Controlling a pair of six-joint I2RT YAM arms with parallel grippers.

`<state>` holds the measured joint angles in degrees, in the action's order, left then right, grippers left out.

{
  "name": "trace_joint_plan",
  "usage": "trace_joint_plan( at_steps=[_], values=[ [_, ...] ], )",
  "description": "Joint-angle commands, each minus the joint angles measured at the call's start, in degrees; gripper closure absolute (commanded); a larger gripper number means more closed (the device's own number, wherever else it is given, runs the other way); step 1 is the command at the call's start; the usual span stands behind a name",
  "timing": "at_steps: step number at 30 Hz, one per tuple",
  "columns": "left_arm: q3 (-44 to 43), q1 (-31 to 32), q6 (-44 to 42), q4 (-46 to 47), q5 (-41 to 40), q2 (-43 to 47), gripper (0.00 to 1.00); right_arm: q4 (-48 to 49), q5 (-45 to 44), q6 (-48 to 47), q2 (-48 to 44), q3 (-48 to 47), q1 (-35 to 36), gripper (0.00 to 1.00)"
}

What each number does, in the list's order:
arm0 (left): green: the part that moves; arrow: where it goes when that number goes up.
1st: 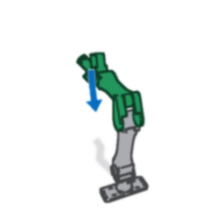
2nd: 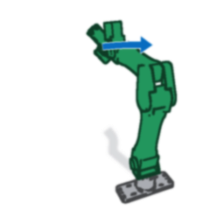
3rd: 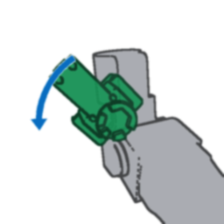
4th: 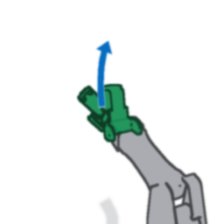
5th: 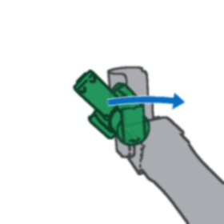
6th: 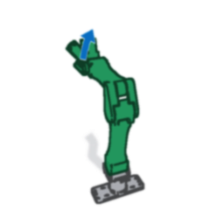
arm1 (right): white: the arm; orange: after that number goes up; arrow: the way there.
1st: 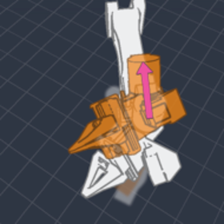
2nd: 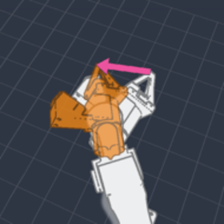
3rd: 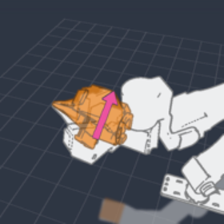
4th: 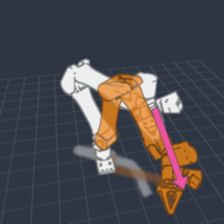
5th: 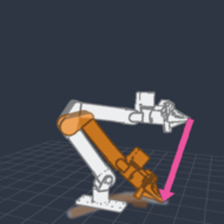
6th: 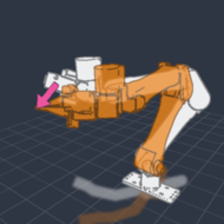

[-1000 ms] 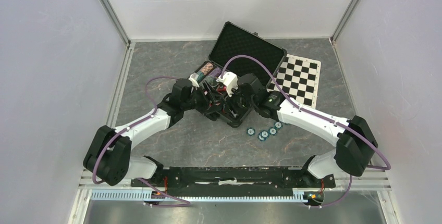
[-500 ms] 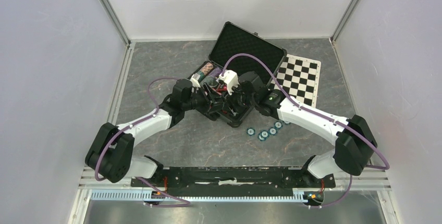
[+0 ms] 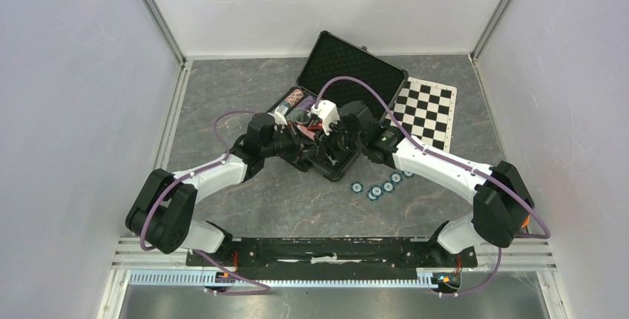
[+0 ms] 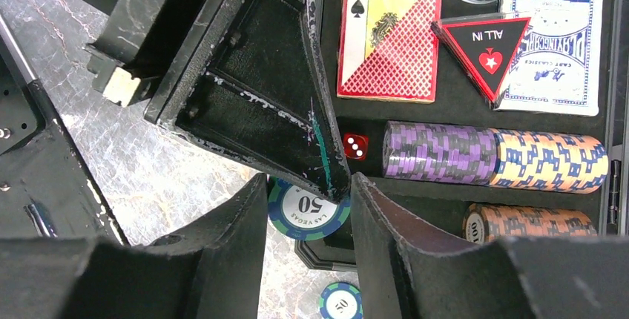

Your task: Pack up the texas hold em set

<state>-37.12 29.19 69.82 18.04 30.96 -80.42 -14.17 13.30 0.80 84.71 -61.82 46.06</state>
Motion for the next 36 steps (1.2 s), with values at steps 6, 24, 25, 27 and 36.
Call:
trace_joint_plan(
  at_steps=[6,24,25,27,36],
  values=[
    [2.6,-1.6,-1.4,-1.1,-5.3,4.5,0.98,5.4,0.3,-2.2,-3.0,1.4,-0.6,0.30],
    [3.5,-5.6,-15.8,-33.7,-40.2,30.5,0.98,0.6,-23.4,17.5,0.8,1.4,2.5,0.46],
    [3.5,-5.6,-15.9,-34.7,-41.3,31.3,0.98,0.8,-25.3,20.2,1.4,1.1,3.8,0.46],
    [3.5,-5.6,-16.6,-35.8,-42.8,32.2,0.98,1.6,-29.5,24.7,2.2,0.5,6.0,0.48],
    [3.8,-5.6,-17.0,-36.8,-44.4,35.1,0.98,-3.2,-38.0,33.8,8.6,-6.3,7.7,0.60]
  ],
)
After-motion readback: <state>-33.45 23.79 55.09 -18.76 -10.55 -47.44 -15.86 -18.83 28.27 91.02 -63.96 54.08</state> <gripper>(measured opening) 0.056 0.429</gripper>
